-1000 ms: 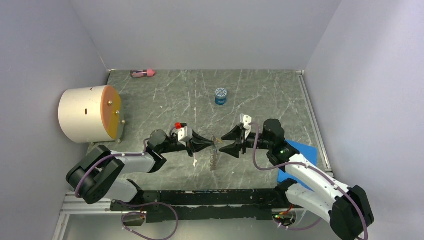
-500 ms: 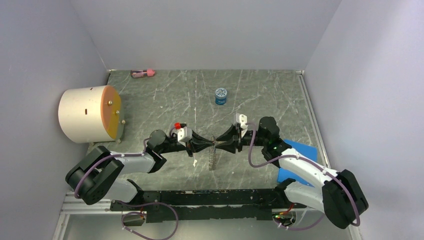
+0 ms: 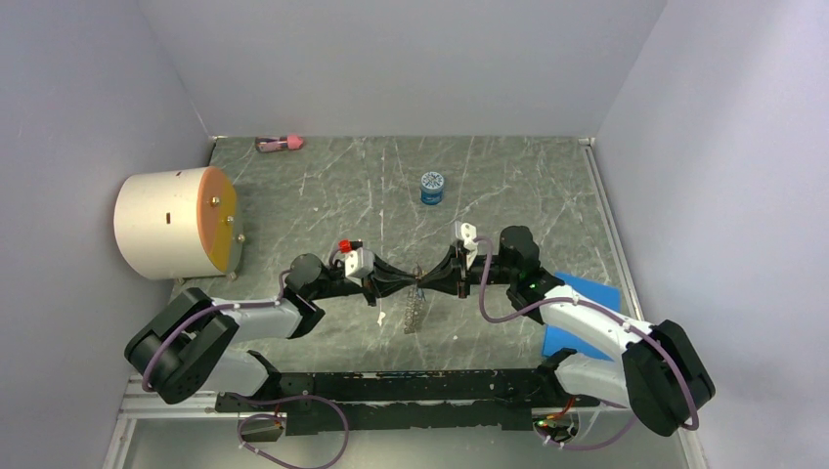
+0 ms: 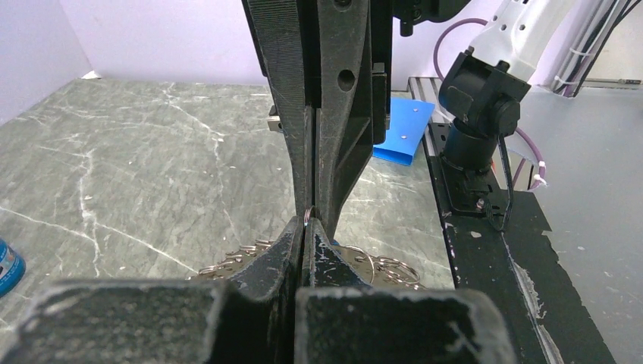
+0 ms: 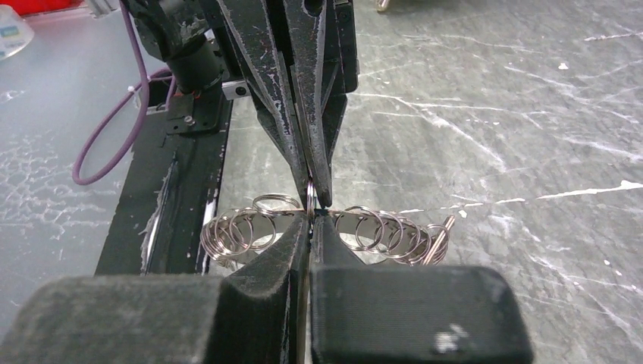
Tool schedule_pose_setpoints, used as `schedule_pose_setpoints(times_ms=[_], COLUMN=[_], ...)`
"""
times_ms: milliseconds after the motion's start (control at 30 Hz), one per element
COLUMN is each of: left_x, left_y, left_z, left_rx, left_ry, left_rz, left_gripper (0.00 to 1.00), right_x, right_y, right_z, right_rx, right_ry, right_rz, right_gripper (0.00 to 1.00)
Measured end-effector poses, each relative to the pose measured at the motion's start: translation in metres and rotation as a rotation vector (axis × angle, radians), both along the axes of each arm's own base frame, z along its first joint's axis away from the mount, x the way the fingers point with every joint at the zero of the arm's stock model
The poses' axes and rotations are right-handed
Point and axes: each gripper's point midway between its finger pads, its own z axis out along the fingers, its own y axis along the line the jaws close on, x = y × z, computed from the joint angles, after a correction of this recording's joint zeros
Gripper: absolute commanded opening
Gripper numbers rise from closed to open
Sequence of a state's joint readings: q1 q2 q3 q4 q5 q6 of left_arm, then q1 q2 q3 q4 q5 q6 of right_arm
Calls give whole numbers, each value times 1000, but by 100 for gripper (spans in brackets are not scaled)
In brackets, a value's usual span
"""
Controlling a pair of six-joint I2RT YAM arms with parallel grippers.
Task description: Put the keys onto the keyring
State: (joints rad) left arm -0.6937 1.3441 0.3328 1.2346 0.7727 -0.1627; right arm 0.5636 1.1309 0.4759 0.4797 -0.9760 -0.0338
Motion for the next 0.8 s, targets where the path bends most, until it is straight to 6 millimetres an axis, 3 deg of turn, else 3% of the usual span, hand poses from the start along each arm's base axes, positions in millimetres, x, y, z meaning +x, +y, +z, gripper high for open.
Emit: schedule_pose_setpoints(times_ms=[200,367,533,567,800], left_x=[0,0,-1,0,10], left_y=[0,2,9,10,22], left_z=[-1,3,10,9,-12], left_rx=[1,2,19,28,178], left_ry=[2,-3,-29,-32,-20], left_rz=[3,13,42,50,142], left_gripper=[5,36,47,54,56], right_x=[0,3,11,12,13], right_y=[0,0,-4,-4,-3], right_z=[0,1,-4,-6,-17], right_rx=[-9,-48,-151,-170,-371], right_ry=[1,5,43,51,101], right_rz=[1,-5,-46,-50,-68], right_gripper=[0,0,0,0,0])
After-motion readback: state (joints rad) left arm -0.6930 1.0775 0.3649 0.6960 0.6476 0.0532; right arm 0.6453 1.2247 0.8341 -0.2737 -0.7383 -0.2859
